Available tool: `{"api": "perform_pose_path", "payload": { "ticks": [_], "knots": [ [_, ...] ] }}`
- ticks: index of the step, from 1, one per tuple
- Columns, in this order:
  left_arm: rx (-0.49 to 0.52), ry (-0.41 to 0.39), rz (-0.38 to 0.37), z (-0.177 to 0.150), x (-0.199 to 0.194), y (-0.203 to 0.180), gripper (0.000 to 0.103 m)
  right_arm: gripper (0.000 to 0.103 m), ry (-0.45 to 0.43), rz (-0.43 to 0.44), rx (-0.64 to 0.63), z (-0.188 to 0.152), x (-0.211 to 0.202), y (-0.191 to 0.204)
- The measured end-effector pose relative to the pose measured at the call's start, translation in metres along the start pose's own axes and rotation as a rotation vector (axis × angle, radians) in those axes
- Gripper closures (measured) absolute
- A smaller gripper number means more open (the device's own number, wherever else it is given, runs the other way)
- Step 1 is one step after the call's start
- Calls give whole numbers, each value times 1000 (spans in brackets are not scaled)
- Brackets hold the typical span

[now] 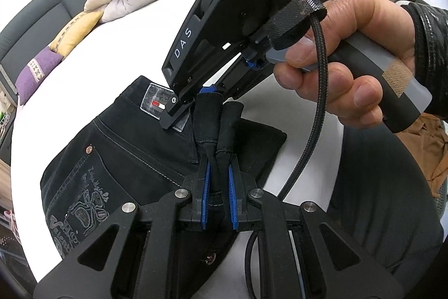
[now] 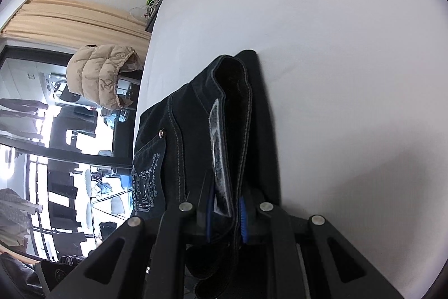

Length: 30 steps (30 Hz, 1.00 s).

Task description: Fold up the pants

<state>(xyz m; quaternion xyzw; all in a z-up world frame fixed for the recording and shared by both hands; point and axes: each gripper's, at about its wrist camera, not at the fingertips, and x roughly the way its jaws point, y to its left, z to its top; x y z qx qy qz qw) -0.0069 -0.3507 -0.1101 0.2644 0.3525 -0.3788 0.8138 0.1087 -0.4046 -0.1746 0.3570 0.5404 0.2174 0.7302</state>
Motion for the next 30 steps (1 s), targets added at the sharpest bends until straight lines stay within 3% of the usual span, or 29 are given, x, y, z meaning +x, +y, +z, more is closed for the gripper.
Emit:
{"api": "perform_pose_path", "payload": {
  "ticks": [7,10,12,17,20,22,23,26,29,30],
  "knots": [
    [8,-8,8,-8,2,11,92,90,-2,45,24,1,7,-18],
    [-33,-20,-43,-9,-15,27,89,89,9,93,37,1,8,-22],
    [-87,-45,-104,-13,-35,42,89,83,6,99,41,0,4,-21],
    [-211,-127,-151,-34,-87,89,89,73,-104,11,60,-7,-30,-16],
    [-312,-143,-148,-50,-104,124,89,73,-158,-36,81,-12,-51,-12],
    [-380,-140,-148,-61,-100,156,89,79,-174,19,41,-15,-58,5],
    [-425,-134,-156,-66,-95,174,89,87,-167,41,-1,-17,-56,19],
    [-609,-110,-216,-82,-70,236,89,91,-101,55,-67,-19,-33,46],
    [-753,-103,-239,-96,-47,286,89,92,-39,38,-21,-14,-2,31],
    [-781,-101,-244,-99,-40,298,89,103,-27,16,9,-13,5,21]
  ]
}}
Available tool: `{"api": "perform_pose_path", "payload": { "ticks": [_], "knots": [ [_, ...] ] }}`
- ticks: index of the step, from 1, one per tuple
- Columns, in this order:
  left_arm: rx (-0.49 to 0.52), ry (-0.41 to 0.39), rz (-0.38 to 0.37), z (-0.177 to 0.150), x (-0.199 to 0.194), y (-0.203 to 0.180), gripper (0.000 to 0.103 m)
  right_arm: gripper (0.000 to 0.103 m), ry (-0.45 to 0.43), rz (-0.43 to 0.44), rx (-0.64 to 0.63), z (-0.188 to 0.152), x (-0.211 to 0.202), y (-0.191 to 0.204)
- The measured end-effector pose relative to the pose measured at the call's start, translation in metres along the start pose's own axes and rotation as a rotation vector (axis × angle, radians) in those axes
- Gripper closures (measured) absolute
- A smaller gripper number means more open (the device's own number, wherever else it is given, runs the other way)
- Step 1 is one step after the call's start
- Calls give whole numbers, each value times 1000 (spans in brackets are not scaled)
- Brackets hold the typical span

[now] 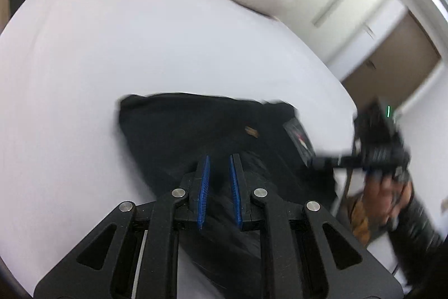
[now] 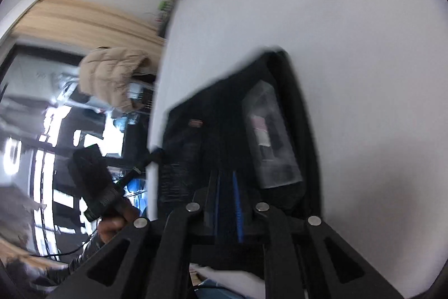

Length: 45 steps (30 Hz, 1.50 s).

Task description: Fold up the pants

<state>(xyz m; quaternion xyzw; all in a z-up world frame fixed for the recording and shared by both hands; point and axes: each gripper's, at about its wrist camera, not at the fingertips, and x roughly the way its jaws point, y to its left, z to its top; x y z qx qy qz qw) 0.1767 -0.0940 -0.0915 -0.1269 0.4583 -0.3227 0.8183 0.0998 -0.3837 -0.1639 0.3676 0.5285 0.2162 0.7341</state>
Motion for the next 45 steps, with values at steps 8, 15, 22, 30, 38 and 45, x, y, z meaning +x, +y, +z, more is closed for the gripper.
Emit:
{"api": "perform_pose_path", "payload": {
  "ticks": [8,15,22,30,38,45],
  "knots": [
    [5,20,-23,-28,7,13,89,103,-36,56,64,-6,11,-35],
    [184,13,-12,-97,-33,-30,89,103,-58,62,47,-9,15,-32],
    [192,5,-6,-117,-37,-28,89,103,-97,61,19,-16,13,-31],
    [98,-69,29,-90,-81,-41,83,27,-239,44,-80,-34,-36,7],
    [-184,-10,-29,-68,-60,10,16,35,-153,-10,25,3,-47,-25],
    [-267,138,-55,-58,-7,18,20,50,-31,-24,58,20,-9,-32]
  ]
}}
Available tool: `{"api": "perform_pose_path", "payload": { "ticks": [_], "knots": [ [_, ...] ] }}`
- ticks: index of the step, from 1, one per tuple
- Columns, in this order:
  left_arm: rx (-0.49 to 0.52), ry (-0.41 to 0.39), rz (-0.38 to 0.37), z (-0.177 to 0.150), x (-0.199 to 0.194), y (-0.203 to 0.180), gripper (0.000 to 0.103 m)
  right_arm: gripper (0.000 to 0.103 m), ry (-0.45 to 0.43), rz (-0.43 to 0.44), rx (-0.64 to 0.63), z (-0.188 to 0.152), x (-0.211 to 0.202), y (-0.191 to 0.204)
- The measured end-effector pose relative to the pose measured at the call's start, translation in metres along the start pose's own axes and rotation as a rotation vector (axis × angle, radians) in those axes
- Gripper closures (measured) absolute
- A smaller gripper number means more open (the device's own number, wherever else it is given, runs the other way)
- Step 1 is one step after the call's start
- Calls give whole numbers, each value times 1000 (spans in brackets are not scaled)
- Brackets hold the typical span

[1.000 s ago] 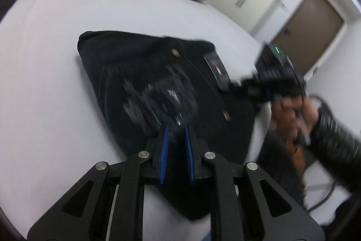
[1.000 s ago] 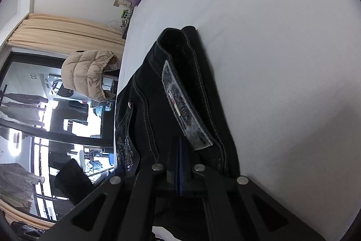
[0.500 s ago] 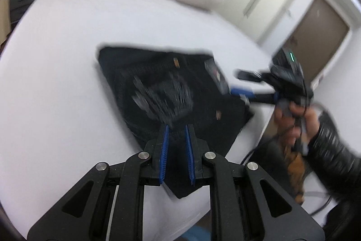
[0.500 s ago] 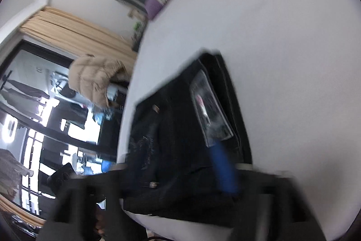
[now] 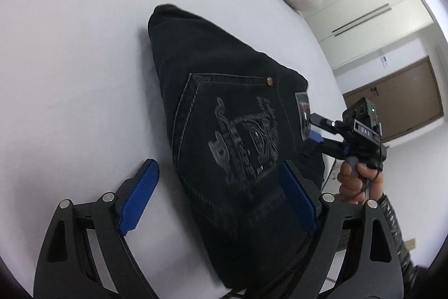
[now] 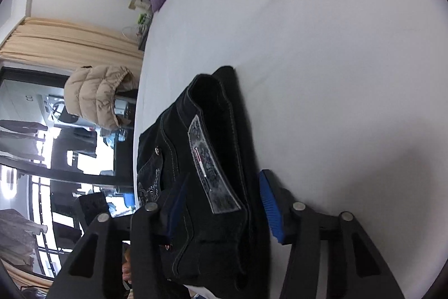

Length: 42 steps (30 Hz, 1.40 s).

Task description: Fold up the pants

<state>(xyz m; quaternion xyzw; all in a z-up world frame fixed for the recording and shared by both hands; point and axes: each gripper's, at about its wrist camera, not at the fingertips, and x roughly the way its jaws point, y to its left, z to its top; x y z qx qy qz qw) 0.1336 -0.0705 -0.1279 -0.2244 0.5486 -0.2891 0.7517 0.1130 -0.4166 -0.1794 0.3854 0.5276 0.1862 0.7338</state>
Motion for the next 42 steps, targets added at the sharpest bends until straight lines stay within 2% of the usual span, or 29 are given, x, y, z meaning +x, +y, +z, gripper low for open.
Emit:
{"api": "perform_pose_path", "payload": {
  "ticks": [2,4,5,13,17,21,25,31,35,38,42],
  "knots": [
    [-16,17,-5,5,7,2,26,51,22,-15,-12,3,7,3],
    [-33,48,-2,9,14,4,57,55,32,-24,-9,7,12,5],
    [-34,59,8,9,14,6,59,60,35,-34,-14,6,14,6],
    [6,42,12,7,10,-8,80,80,-10,-191,-144,-9,15,43],
    [47,19,9,11,-4,-19,83,84,-50,-217,-213,-12,6,72],
    [102,-34,39,26,-27,-27,84,84,-77,-197,-276,-2,1,106],
    [151,-108,84,63,-60,-26,84,85,-94,-157,-310,26,9,137],
    [207,-161,191,121,-83,-11,84,85,-88,-115,-327,82,54,177],
    [184,-166,214,153,-89,24,84,85,-67,-97,-308,112,87,186],
    [151,-154,207,170,-90,67,84,85,-41,-85,-262,132,112,174],
    [102,-102,199,170,-69,111,83,83,17,-75,-173,144,149,140]
  ]
}}
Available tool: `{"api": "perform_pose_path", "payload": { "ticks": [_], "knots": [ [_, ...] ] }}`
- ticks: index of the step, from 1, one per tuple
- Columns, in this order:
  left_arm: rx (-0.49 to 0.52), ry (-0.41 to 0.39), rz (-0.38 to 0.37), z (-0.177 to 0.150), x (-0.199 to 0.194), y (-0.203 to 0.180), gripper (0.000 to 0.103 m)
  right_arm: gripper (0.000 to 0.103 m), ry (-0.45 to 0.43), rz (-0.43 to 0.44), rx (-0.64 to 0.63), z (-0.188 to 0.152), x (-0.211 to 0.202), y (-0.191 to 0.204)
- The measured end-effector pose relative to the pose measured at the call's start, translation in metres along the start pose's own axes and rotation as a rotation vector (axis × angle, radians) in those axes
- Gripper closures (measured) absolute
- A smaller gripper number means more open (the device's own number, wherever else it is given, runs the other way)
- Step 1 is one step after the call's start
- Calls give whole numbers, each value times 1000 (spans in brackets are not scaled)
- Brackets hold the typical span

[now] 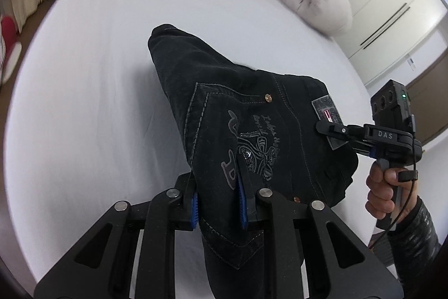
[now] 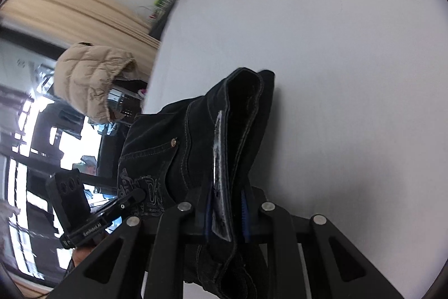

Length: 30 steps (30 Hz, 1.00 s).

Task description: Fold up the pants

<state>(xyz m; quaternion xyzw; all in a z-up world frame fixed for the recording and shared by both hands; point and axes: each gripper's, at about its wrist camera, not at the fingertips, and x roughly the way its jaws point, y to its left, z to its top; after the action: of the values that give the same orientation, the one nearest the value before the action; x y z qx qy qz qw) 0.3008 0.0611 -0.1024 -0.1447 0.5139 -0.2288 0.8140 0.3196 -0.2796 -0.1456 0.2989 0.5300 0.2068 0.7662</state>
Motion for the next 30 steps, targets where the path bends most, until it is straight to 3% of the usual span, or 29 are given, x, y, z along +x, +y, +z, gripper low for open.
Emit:
{"api": "perform_pose_path", "payload": {
  "ticks": [2,4,8,11,15,17,19,22,25,28,30],
  "knots": [
    [-25,12,-5,-7,11,17,76,73,6,40,61,-2,11,-22],
    [-58,5,-13,-9,15,30,59,71,0,95,111,-3,16,-39],
    [-86,-31,-66,-12,18,41,57,67,-44,224,177,-12,10,-61],
    [-88,-52,-37,-15,9,42,54,56,-103,218,202,-22,-9,-68],
    [-86,-110,34,-35,-15,32,53,46,-173,107,209,-48,-44,-68],
    [-34,-174,108,-47,-43,19,48,46,-212,43,166,-64,-62,-54],
    [55,-273,221,-62,-72,-9,24,45,-266,4,125,-80,-82,-40],
    [155,-455,348,-88,-119,-62,3,34,-377,-69,64,-107,-116,-11],
    [210,-620,437,-117,-162,-108,0,22,-511,-137,-20,-133,-152,28],
    [263,-736,560,-141,-201,-145,0,9,-657,-213,-139,-156,-190,73],
    [295,-793,596,-151,-219,-164,0,0,-762,-250,-229,-169,-216,107]
  ]
}}
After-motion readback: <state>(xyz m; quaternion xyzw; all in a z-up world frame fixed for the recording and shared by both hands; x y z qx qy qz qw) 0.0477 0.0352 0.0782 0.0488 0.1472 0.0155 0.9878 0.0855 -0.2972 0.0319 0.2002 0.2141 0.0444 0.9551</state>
